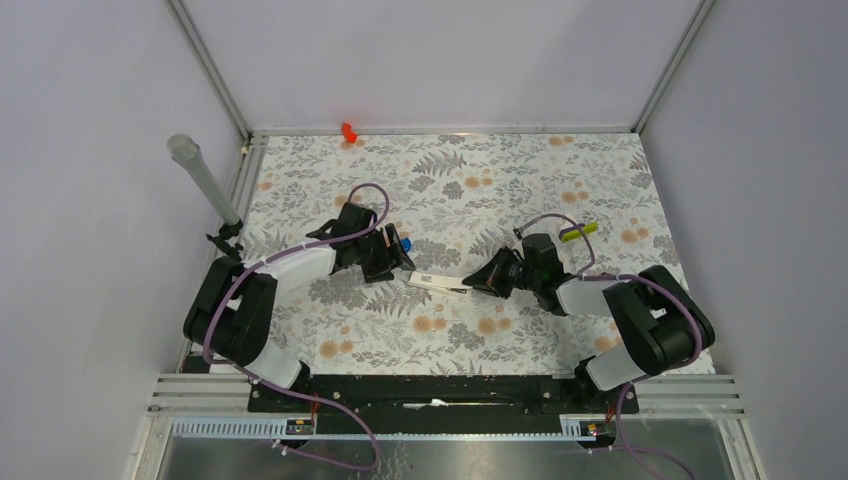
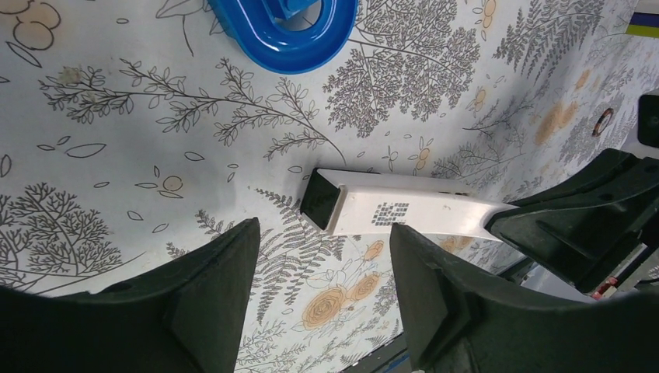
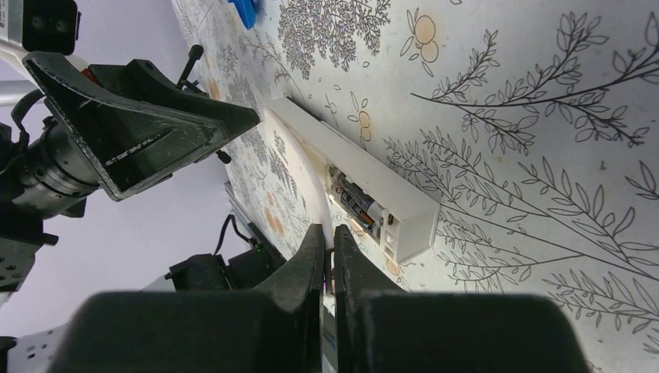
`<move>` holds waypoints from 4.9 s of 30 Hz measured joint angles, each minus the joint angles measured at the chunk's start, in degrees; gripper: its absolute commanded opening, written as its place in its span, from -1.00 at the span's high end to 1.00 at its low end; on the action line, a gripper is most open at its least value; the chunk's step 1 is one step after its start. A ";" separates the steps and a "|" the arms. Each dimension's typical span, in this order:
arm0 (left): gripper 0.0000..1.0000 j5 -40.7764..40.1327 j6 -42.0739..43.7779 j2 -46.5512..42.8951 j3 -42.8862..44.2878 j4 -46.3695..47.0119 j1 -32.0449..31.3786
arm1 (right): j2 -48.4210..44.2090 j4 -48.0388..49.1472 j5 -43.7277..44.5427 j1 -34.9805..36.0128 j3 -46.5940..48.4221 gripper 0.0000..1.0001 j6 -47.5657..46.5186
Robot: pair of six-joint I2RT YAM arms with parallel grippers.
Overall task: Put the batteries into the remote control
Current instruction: Load the battery cover into the remote control.
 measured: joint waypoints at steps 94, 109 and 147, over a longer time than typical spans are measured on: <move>0.26 0.22 3.10 9.88 5.01 1.22 -7.74 | -5.14 -44.81 14.29 -1.11 13.03 -0.25 -22.71; 0.30 0.28 3.26 10.19 5.73 0.22 -7.74 | -4.85 -37.24 8.04 -1.14 12.17 0.09 -23.67; 1.00 4.48 6.97 9.11 2.25 5.49 -5.18 | 5.70 -42.53 8.92 2.93 21.07 0.47 -18.99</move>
